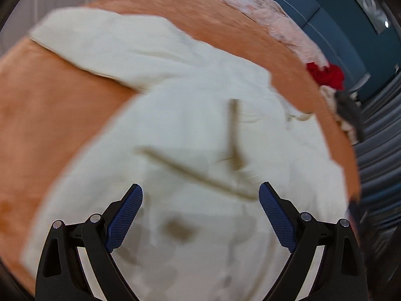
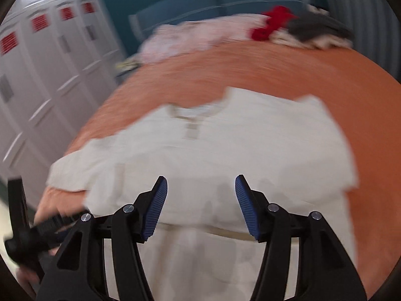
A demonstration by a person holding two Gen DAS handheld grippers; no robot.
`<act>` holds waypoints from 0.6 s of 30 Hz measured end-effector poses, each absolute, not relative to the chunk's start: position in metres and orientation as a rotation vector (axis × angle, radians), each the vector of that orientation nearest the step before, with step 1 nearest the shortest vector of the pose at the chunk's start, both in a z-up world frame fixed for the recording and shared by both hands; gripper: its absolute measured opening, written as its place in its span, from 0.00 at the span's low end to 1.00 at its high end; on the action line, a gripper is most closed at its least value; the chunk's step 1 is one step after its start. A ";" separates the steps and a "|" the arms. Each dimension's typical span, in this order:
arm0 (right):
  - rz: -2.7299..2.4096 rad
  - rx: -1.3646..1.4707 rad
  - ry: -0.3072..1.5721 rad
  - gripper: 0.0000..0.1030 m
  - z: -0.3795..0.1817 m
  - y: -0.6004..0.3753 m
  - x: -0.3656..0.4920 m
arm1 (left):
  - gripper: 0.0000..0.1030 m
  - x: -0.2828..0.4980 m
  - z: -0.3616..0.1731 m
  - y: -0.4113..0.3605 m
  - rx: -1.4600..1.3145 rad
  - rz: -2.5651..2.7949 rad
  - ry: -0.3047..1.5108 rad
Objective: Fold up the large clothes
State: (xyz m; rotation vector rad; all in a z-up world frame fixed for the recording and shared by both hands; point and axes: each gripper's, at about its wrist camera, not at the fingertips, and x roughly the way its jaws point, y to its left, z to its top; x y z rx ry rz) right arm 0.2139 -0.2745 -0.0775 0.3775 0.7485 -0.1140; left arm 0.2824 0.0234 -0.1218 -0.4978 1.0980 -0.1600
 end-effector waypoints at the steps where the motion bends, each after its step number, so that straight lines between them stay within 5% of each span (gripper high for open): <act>1: -0.150 0.393 0.762 0.53 -0.085 -0.288 0.206 | 0.89 0.291 -0.127 0.011 -0.512 -0.177 1.118; 7: -0.279 0.500 0.798 0.53 -0.116 -0.344 0.169 | 0.80 0.326 -0.147 -0.034 -0.551 -0.180 1.149; 9: -0.299 0.529 0.798 0.53 -0.123 -0.355 0.164 | 0.33 0.331 -0.146 -0.038 -0.532 -0.178 1.139; 11: -0.302 0.576 0.795 0.53 -0.129 -0.367 0.163 | 0.08 0.333 -0.143 -0.036 -0.523 -0.166 1.126; 18: -0.264 0.822 0.773 0.55 -0.157 -0.402 0.184 | 0.04 0.333 -0.096 0.006 -0.467 -0.144 0.937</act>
